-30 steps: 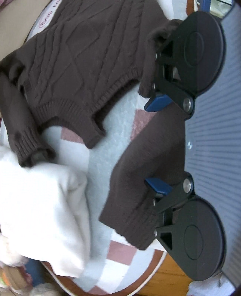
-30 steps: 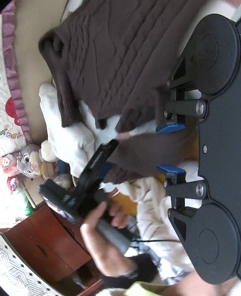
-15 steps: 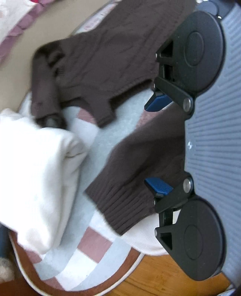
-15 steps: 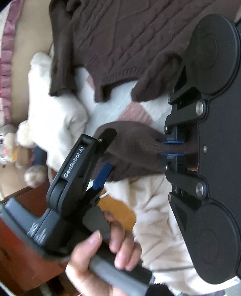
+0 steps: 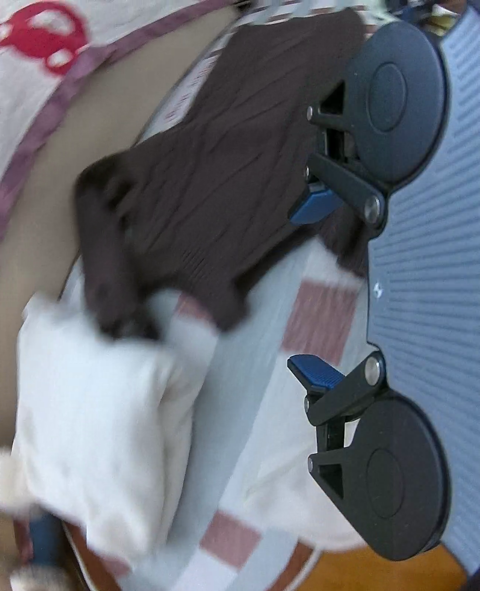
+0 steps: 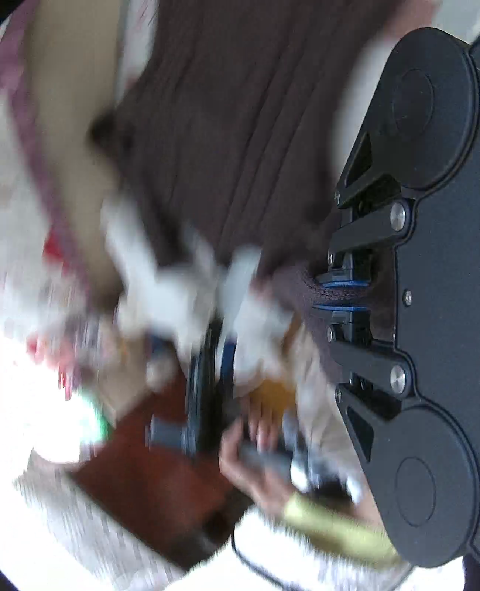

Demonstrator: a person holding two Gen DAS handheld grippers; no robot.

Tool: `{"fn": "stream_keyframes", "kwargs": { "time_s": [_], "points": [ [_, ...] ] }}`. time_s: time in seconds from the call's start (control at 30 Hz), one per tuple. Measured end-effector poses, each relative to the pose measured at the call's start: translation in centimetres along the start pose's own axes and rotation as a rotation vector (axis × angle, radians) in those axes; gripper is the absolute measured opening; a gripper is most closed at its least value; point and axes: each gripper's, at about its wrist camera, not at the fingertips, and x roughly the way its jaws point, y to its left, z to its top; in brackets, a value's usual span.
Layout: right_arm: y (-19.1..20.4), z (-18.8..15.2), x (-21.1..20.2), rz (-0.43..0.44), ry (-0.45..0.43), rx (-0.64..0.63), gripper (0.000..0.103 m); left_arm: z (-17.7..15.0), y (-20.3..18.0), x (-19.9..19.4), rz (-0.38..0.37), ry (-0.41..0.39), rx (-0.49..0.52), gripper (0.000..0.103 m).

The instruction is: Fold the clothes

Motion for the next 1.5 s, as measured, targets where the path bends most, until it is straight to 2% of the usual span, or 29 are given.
{"fn": "stream_keyframes", "kwargs": {
  "time_s": [0.1,0.2,0.27,0.33,0.37,0.4,0.43,0.47,0.5,0.57,0.63,0.73,0.83,0.9,0.97,1.0,1.03,1.07,1.1,1.17,1.23,1.33,1.4,1.43,1.47,1.5],
  "points": [
    [-2.3,-0.4,1.0,-0.224,0.094,0.093,0.012,-0.7,-2.3,1.9,-0.04,0.061,0.056,0.078],
    [-3.6,-0.9,2.0,-0.414,0.154,0.156,0.016,-1.4,-4.0,3.1,-0.045,0.101,0.102,0.078],
    [-2.9,-0.9,1.8,-0.49,0.134,0.132,0.017,-1.9,-4.5,3.5,-0.061,0.117,0.117,0.078],
    [-1.6,-0.7,0.9,-0.477,0.079,0.083,0.017,-2.4,-4.3,3.4,-0.107,0.137,0.124,0.075],
    [-1.0,-0.5,0.5,-0.465,0.05,0.057,0.018,-2.7,-4.4,3.3,-0.133,0.15,0.141,0.069],
    [-0.4,-0.4,0.0,-0.453,0.021,0.032,0.024,-3.0,-4.6,3.2,-0.16,0.164,0.164,0.049],
    [0.4,-0.2,-0.3,-0.401,-0.007,0.005,0.042,-3.3,-4.9,3.0,-0.187,0.179,0.186,0.034],
    [1.0,0.0,-0.5,-0.347,-0.034,-0.016,0.053,-3.6,-5.1,2.9,-0.214,0.193,0.209,0.009],
    [1.5,0.2,-0.6,-0.306,-0.049,-0.041,0.065,-3.9,-5.2,2.8,-0.242,0.209,0.215,0.0],
    [2.6,0.4,-0.2,-0.245,-0.06,-0.098,0.065,-4.2,-5.2,2.6,-0.306,0.224,0.184,0.0],
    [3.7,0.5,1.1,-0.217,-0.028,-0.168,0.07,-4.4,-5.3,2.2,-0.362,0.231,0.149,0.0],
    [5.3,-0.3,3.8,-0.251,0.042,-0.336,0.071,-4.5,-5.6,1.8,-0.426,0.236,0.121,0.0],
    [5.9,-0.7,6.3,-0.305,0.066,-0.458,0.072,-4.6,-6.1,1.9,-0.433,0.239,0.125,0.0],
    [6.0,-0.7,8.1,-0.335,0.081,-0.506,0.072,-4.5,-6.4,2.1,-0.407,0.228,0.137,0.0],
    [5.4,-0.7,9.5,-0.37,0.111,-0.541,0.071,-4.5,-6.9,2.0,-0.348,0.205,0.175,0.0],
    [5.1,-0.8,9.4,-0.366,0.109,-0.541,0.061,-4.5,-7.2,1.9,-0.31,0.192,0.196,0.0],
    [4.8,-0.8,9.0,-0.355,0.102,-0.538,0.033,-4.5,-7.5,1.9,-0.248,0.183,0.223,0.0],
    [4.7,-0.7,8.5,-0.32,0.082,-0.519,0.021,-4.5,-7.8,1.9,-0.173,0.175,0.251,0.001],
    [4.8,-0.6,7.3,-0.277,0.057,-0.492,0.013,-4.4,-7.9,1.7,-0.124,0.156,0.265,0.001],
    [5.3,-0.2,4.7,-0.195,-0.001,-0.442,0.011,-4.0,-7.5,1.1,-0.075,0.11,0.258,0.004],
    [5.7,0.2,0.8,-0.108,-0.078,-0.412,0.011,-3.3,-6.8,0.6,-0.088,0.087,0.193,0.004],
    [4.4,0.9,-4.9,-0.012,-0.19,-0.324,0.011,-2.4,-6.1,0.6,-0.094,0.085,0.128,0.006],
    [2.3,1.0,-8.0,-0.045,-0.253,-0.199,0.011,-2.5,-6.5,1.2,0.009,0.094,0.153,0.006],
    [0.7,1.0,-9.1,-0.107,-0.271,-0.112,0.012,-2.6,-6.7,1.5,0.073,0.096,0.175,0.006],
    [-0.8,1.0,-9.7,-0.205,-0.279,-0.023,0.012,-2.9,-6.9,1.9,0.095,0.105,0.184,0.006],
    [-2.2,0.7,-9.7,-0.322,-0.251,0.047,0.013,-3.2,-7.1,2.2,0.096,0.119,0.187,0.006]
  ]
}}
